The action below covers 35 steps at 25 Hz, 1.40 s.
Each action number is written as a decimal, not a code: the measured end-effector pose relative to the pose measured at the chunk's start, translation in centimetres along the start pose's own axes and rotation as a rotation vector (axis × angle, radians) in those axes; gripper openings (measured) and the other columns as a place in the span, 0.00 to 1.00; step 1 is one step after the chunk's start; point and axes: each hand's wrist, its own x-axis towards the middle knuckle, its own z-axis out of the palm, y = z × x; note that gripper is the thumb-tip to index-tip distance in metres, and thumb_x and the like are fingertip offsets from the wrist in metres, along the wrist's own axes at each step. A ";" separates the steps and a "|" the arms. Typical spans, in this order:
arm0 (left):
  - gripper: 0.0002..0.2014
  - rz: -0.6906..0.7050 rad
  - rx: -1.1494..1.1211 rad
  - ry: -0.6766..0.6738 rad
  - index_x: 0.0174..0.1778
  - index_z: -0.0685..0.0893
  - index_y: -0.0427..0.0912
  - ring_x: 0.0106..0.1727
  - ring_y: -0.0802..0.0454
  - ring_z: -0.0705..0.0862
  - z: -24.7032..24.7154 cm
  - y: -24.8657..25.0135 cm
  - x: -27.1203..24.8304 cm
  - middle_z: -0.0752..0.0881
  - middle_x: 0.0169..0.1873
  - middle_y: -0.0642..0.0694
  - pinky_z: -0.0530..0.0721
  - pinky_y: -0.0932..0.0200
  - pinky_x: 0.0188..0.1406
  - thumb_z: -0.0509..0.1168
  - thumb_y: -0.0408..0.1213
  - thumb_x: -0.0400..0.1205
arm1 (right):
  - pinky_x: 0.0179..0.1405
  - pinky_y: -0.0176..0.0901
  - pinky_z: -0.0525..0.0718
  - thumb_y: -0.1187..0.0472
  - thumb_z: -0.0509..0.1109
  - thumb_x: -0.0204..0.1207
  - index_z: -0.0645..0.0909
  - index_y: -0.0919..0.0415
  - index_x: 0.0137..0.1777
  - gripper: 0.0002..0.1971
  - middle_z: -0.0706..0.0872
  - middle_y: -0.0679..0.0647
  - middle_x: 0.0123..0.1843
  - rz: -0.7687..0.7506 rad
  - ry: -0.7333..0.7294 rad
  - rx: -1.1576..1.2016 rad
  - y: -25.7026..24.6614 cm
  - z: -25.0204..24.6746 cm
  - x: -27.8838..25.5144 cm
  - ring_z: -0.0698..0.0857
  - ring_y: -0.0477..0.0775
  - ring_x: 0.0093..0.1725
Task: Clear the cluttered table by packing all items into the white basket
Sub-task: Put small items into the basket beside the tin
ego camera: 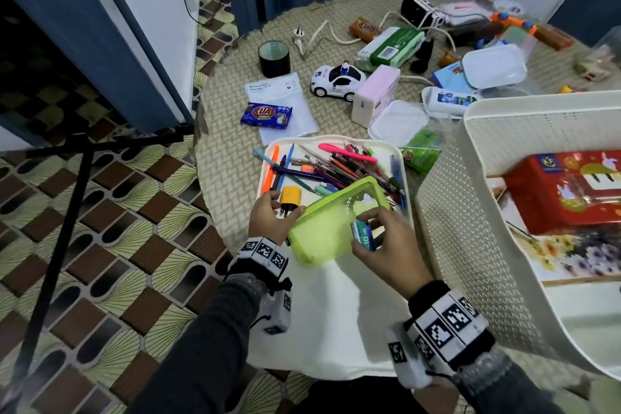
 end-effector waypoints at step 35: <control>0.21 1.069 -0.047 -0.441 0.52 0.86 0.42 0.38 0.58 0.84 10.9 36.9 -16.7 0.84 0.47 0.46 0.84 0.66 0.37 0.74 0.48 0.66 | 0.48 0.42 0.82 0.48 0.84 0.59 0.83 0.53 0.60 0.29 0.85 0.50 0.53 0.103 0.558 -0.065 7.9 -33.7 -10.5 0.84 0.48 0.48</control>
